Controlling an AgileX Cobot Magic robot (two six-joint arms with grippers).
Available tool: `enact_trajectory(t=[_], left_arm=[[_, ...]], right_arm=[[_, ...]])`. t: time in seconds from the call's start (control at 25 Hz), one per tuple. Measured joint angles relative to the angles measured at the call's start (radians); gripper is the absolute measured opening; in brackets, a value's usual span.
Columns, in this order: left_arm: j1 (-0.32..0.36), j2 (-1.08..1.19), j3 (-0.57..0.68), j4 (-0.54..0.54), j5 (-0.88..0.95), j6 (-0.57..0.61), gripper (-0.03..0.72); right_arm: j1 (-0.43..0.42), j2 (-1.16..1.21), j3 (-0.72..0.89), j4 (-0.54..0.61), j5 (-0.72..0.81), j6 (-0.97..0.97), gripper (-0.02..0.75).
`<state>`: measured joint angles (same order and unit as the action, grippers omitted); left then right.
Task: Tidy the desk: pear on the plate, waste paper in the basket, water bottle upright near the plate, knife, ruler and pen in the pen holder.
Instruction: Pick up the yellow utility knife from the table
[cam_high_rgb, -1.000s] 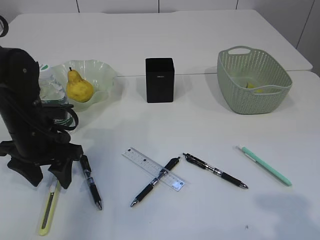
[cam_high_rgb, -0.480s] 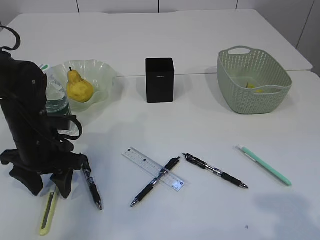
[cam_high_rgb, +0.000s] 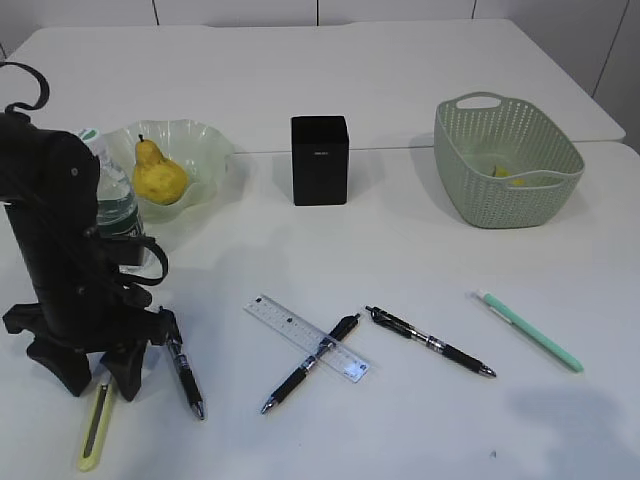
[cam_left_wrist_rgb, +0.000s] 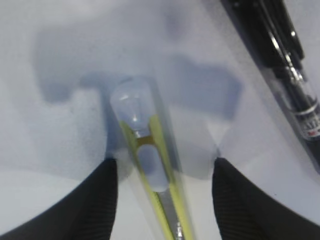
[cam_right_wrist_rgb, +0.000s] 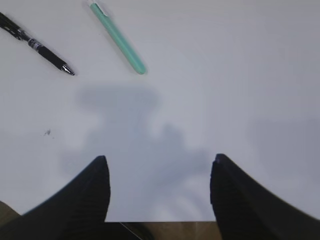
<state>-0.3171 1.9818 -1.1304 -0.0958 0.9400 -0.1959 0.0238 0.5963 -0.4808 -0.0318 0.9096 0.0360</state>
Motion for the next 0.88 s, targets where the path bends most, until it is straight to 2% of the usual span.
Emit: enact_trajectory(t=[0.32, 0.44, 0.64, 0.88], left_arm=[[0.000, 0.023, -0.015, 0.003, 0.013, -0.002, 0.407], [0.000, 0.032, -0.019, 0.019, 0.026, -0.002, 0.338], [0.000, 0.038, -0.021, 0.039, 0.053, -0.002, 0.113], [0.000, 0.039, -0.021, 0.040, 0.077, 0.027, 0.095]], right_arm=[[0.000, 0.000, 0.000, 0.000, 0.000, 0.000, 0.496], [0.000, 0.000, -0.006, 0.000, 0.002, 0.000, 0.496], [0.000, 0.000, -0.011, 0.000, 0.002, 0.000, 0.496], [0.000, 0.000, -0.011, 0.000, 0.002, 0.000, 0.496]])
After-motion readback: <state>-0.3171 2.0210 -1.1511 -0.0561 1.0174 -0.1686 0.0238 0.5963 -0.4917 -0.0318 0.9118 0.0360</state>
